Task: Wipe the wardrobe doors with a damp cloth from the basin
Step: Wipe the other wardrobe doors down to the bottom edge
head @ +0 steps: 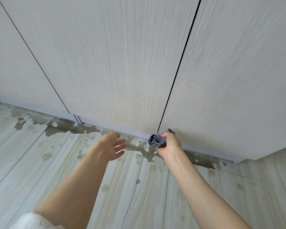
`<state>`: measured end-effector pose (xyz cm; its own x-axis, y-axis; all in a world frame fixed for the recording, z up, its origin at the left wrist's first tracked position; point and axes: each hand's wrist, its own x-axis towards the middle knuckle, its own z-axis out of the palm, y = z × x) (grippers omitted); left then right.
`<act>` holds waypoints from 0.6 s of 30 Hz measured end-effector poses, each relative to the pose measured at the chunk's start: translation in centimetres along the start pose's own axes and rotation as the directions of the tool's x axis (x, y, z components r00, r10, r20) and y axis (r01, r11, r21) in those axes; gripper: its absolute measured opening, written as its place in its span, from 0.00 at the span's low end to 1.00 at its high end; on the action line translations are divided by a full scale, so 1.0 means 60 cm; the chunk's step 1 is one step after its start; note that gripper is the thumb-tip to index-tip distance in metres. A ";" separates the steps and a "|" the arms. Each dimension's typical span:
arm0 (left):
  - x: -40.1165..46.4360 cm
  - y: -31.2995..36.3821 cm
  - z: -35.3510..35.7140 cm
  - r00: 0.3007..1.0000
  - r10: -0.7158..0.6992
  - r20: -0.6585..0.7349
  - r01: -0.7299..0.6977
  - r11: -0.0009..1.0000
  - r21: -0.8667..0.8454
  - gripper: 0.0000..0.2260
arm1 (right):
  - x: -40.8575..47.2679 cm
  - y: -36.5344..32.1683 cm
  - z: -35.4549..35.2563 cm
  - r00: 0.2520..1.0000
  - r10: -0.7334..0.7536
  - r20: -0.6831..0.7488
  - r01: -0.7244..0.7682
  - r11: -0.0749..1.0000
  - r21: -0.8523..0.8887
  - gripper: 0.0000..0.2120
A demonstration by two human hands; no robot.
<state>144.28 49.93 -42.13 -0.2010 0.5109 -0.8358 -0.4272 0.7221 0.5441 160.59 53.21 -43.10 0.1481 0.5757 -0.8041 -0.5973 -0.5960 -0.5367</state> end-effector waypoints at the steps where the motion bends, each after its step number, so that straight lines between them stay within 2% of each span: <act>1: 0.003 0.003 -0.003 1.000 0.005 -0.012 -0.005 1.000 -0.026 0.08 | 0.014 0.008 0.006 0.999 0.041 0.031 -0.041 0.999 -0.005 0.09; 5: 0.021 0.024 -0.029 0.998 0.015 -0.063 -0.026 0.985 -0.172 0.10 | 0.040 0.046 0.074 0.993 0.081 0.081 -0.089 0.992 0.091 0.09; 8: 0.032 0.041 -0.054 0.995 0.029 -0.091 -0.052 0.963 -0.263 0.12 | 0.048 0.062 0.116 0.996 0.073 0.049 -0.081 0.981 0.175 0.11; 13: 0.047 0.050 -0.080 0.986 0.019 -0.163 -0.079 0.926 -0.370 0.09 | 0.033 0.058 0.150 0.983 0.139 0.117 -0.154 0.980 0.125 0.13; 15: 0.048 0.053 -0.084 0.984 0.019 -0.174 -0.089 0.911 -0.402 0.09 | 0.018 0.051 0.164 0.984 0.105 0.147 -0.128 0.980 0.154 0.14; 18: 0.049 0.067 -0.092 0.979 0.061 -0.194 -0.137 0.904 -0.406 0.13 | 0.000 0.036 0.163 0.966 -0.014 0.259 -0.059 0.960 0.275 0.13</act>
<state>137.10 51.76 -42.81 -0.3938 0.4541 -0.7992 -0.7162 0.3934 0.5765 151.58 57.40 -41.78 -0.0524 0.7095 -0.7027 -0.7985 -0.4524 -0.3972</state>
